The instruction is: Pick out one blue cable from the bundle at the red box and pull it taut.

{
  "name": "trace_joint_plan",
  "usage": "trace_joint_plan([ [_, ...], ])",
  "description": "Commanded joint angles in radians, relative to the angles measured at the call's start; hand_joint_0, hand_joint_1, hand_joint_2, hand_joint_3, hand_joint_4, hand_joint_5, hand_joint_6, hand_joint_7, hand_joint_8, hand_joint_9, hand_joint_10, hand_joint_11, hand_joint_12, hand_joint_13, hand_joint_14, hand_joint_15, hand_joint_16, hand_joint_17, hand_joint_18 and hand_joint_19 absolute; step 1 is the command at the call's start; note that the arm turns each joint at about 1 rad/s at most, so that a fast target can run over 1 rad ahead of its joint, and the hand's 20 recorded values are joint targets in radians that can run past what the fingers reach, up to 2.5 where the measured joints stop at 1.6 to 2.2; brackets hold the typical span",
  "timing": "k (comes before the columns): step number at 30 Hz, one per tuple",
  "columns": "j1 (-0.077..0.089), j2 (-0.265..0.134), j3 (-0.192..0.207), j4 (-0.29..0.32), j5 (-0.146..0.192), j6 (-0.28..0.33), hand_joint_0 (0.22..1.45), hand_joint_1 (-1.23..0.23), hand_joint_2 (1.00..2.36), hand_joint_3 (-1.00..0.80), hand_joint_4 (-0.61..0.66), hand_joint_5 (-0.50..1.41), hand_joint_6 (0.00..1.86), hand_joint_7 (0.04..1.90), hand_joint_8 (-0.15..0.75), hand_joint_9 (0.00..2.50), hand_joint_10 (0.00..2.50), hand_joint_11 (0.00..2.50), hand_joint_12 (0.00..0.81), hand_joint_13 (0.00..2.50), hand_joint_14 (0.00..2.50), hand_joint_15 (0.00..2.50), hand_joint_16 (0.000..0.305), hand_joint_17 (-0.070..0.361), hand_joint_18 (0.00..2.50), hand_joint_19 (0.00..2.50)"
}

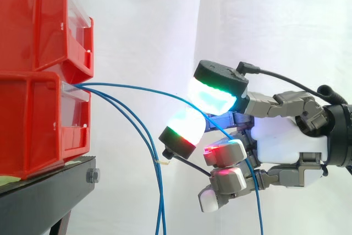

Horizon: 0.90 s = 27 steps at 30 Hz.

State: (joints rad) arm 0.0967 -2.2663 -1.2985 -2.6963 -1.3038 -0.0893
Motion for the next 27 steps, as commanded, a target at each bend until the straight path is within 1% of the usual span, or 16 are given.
trace_joint_plan([
  [1,0.0,-0.001,0.001,0.0,0.0,0.0,0.59,-0.6,1.0,-0.5,0.14,-0.2,0.85,0.99,0.278,1.21,0.03,1.25,0.352,1.16,0.03,0.95,0.063,0.141,0.64,0.71],
  [11,-0.002,-0.001,0.001,-0.002,-0.002,0.0,0.57,-0.5,1.0,-0.5,0.14,-0.19,0.83,1.0,0.282,1.23,0.03,1.24,0.357,1.16,0.03,0.94,0.064,0.144,0.66,0.71],
  [12,-0.002,-0.001,0.001,-0.002,-0.002,0.0,0.59,-0.44,1.0,-0.5,0.13,-0.18,0.83,1.02,0.282,1.26,0.03,1.23,0.356,1.17,0.03,0.93,0.064,0.143,0.66,0.72],
  [15,-0.002,-0.001,0.001,-0.002,0.0,0.0,0.61,-0.39,1.0,-0.48,0.12,-0.17,0.82,1.04,0.279,1.27,0.03,1.21,0.356,1.17,0.03,0.93,0.063,0.142,0.66,0.73],
  [16,-0.002,-0.001,0.001,-0.002,0.0,0.0,0.62,-0.4,1.01,-0.42,0.11,-0.17,0.81,1.05,0.275,1.28,0.03,1.21,0.354,1.17,0.03,0.93,0.063,0.142,0.66,0.73],
  [17,-0.002,-0.001,0.001,-0.002,0.001,0.0,0.62,-0.41,1.01,-0.41,0.11,-0.16,0.81,1.05,0.276,1.28,0.03,1.21,0.354,1.17,0.03,0.93,0.063,0.142,0.66,0.73],
  [18,-0.002,-0.001,0.001,-0.002,0.001,0.0,0.63,-0.44,1.01,-0.34,0.1,-0.16,0.81,1.03,0.282,1.28,0.03,1.2,0.358,1.17,0.03,0.92,0.063,0.142,0.66,0.73],
  [20,-0.002,-0.001,0.001,-0.002,0.001,0.0,0.62,-0.45,1.02,-0.3,0.1,-0.16,0.8,1.05,0.276,1.27,0.03,1.21,0.359,1.17,0.03,0.92,0.064,0.143,0.65,0.73],
  [22,-0.002,-0.001,0.001,-0.002,0.001,0.0,0.61,-0.48,1.02,-0.21,0.1,-0.16,0.8,1.05,0.282,1.28,0.03,1.2,0.36,1.16,0.03,0.92,0.064,0.143,0.65,0.73],
  [25,-0.002,-0.001,0.001,-0.002,0.001,0.0,0.6,-0.51,1.02,-0.16,0.11,-0.16,0.79,1.05,0.287,1.27,0.03,1.2,0.361,1.16,0.03,0.92,0.065,0.145,0.65,0.73],
  [27,-0.002,-0.001,0.001,-0.002,0.001,0.0,0.6,-0.53,1.02,-0.14,0.12,-0.16,0.79,1.05,0.293,1.27,0.03,1.2,0.376,1.16,0.03,0.9,0.066,0.149,0.66,0.72],
])
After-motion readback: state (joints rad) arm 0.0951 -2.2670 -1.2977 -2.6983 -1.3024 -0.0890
